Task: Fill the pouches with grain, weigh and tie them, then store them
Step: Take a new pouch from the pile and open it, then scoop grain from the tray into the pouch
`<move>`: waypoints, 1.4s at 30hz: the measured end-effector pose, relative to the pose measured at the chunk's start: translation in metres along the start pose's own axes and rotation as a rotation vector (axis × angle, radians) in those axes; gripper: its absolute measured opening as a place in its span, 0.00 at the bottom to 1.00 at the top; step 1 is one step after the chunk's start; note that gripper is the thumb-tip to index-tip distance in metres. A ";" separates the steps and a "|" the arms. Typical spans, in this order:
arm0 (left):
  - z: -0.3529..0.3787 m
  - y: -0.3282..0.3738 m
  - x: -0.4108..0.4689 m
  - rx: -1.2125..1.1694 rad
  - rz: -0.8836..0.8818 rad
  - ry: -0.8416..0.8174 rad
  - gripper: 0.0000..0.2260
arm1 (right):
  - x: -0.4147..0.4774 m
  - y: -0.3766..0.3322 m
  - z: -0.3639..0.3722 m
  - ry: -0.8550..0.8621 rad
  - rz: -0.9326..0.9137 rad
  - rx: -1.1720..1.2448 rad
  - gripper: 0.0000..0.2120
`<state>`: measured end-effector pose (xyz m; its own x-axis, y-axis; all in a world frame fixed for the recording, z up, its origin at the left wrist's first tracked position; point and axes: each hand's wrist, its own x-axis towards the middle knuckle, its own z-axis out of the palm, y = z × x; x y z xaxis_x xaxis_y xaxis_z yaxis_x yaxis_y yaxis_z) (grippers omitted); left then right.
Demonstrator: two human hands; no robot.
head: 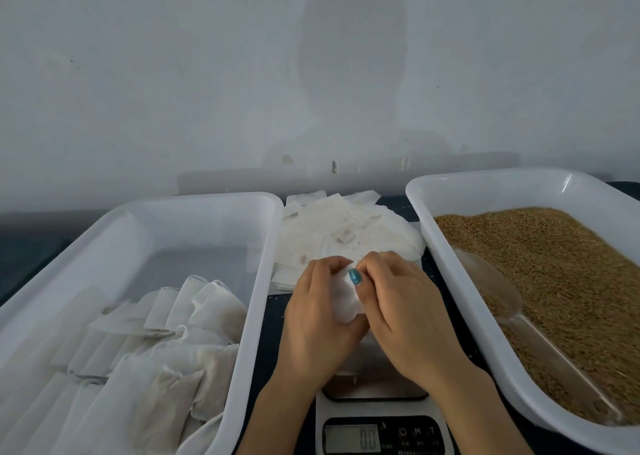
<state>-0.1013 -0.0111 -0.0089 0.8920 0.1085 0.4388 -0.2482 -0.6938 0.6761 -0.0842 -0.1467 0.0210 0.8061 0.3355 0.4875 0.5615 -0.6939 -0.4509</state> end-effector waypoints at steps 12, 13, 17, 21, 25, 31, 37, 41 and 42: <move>-0.008 0.013 -0.001 -0.254 0.103 -0.198 0.13 | -0.014 -0.019 -0.040 -0.016 -0.004 -0.139 0.07; -0.008 0.015 -0.002 -0.271 0.111 -0.219 0.11 | -0.015 -0.021 -0.044 -0.025 -0.012 -0.144 0.05; -0.005 0.016 -0.005 -0.294 0.088 -0.264 0.08 | -0.024 -0.025 -0.071 -0.014 -0.083 -0.196 0.08; -0.004 0.016 -0.007 -0.224 0.040 -0.229 0.11 | -0.021 0.018 -0.118 0.013 -0.013 -0.194 0.13; -0.003 0.016 -0.007 -0.217 0.034 -0.229 0.12 | -0.033 0.108 -0.149 -0.309 0.305 -0.578 0.24; 0.002 0.013 -0.008 -0.167 0.025 -0.243 0.13 | -0.058 0.142 -0.131 -0.692 0.453 -0.735 0.28; 0.000 0.012 -0.008 -0.161 0.012 -0.241 0.13 | -0.052 0.139 -0.137 -0.673 0.441 -0.663 0.17; -0.001 0.014 -0.008 -0.166 0.013 -0.242 0.14 | -0.024 0.160 -0.165 -0.481 0.518 -0.623 0.18; -0.001 0.014 -0.009 -0.165 0.013 -0.242 0.14 | -0.015 0.165 -0.169 -0.498 0.539 -0.658 0.19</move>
<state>-0.1127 -0.0209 -0.0027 0.9477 -0.0863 0.3074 -0.3004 -0.5665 0.7673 -0.0352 -0.3735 0.0657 0.9950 -0.0042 -0.0997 0.0017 -0.9982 0.0598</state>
